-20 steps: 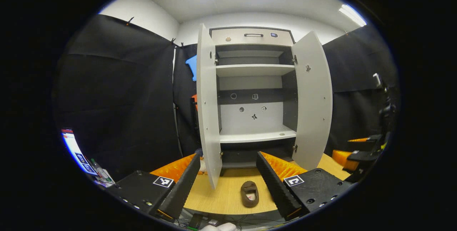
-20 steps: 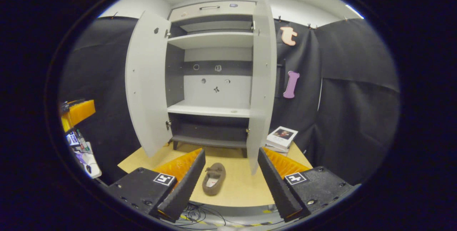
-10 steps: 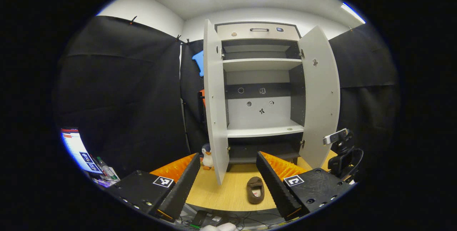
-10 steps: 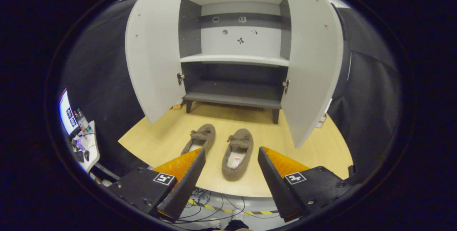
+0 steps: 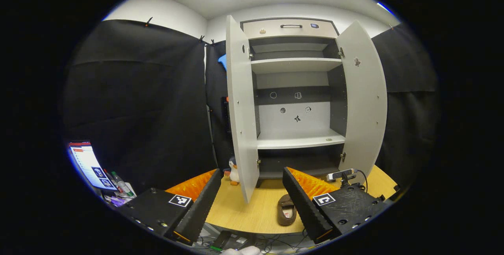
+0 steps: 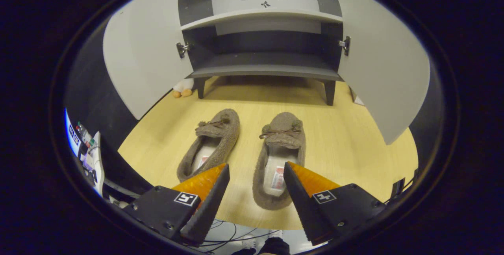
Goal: Grab one shoe with the right hand and put it into the shoe cabinet, grab the other shoe with the left hand and put it into the shoe cabinet; then close the right door with the right hand and the left door with the left hand.
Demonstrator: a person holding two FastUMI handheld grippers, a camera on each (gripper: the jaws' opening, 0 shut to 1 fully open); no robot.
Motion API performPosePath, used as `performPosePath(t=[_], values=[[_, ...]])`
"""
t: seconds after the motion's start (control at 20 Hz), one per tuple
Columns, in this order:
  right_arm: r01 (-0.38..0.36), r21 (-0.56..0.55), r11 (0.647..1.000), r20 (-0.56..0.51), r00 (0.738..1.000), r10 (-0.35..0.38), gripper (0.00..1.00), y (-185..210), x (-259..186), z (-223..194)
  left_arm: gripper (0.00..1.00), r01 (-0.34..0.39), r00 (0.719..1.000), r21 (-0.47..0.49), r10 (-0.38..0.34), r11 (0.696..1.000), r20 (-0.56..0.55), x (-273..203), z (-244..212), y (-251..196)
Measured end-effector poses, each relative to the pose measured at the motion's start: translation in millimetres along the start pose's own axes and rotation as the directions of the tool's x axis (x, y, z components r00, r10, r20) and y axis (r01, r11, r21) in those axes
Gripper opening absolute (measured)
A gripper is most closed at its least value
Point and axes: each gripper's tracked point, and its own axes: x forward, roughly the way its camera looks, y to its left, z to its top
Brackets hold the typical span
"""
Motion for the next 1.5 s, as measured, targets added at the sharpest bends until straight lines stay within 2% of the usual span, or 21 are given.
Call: performPosePath(t=[0.25,0.55,0.7,0.8,0.85,0.95,1.2,1.5], values=[[-0.004,0.028,1.000,-0.052,0.999,0.006,0.87,-3,49,2,0.96,-0.042,0.999,0.027,0.043,0.999,-0.013,17,-2,-2],[-0.004,0.059,0.998,-0.046,0.999,0.007,0.82,-2,92,20,0.96,-0.049,0.999,0.016,0.049,0.999,-0.015,41,3,-16],[0.017,0.064,0.998,-0.033,0.999,-0.015,0.76,-6,101,25,0.96,-0.042,0.999,0.022,0.043,0.999,-0.026,47,-2,-25],[0.043,0.066,0.997,-0.031,0.999,-0.041,0.58,-17,102,26,0.96,-0.034,0.999,0.014,0.034,0.999,-0.035,48,-5,-29],[0.064,0.073,0.995,-0.034,0.998,-0.061,0.42,-24,102,28,0.96,-0.032,0.999,0.011,0.032,0.999,-0.036,48,-7,-29],[0.024,0.090,0.996,-0.054,0.998,-0.019,0.10,-18,101,29,0.96,-0.027,0.999,0.010,0.028,1.000,-0.034,48,-9,-29],[-0.008,0.073,0.997,-0.022,1.000,0.010,0.07,-20,78,45,0.96,-0.016,0.999,-0.005,0.016,1.000,-0.030,43,-7,-31],[-0.048,0.051,0.998,0.098,0.994,0.042,0.07,-7,17,104,0.96,0.009,1.000,-0.015,-0.009,1.000,-0.013,42,-6,-34]])
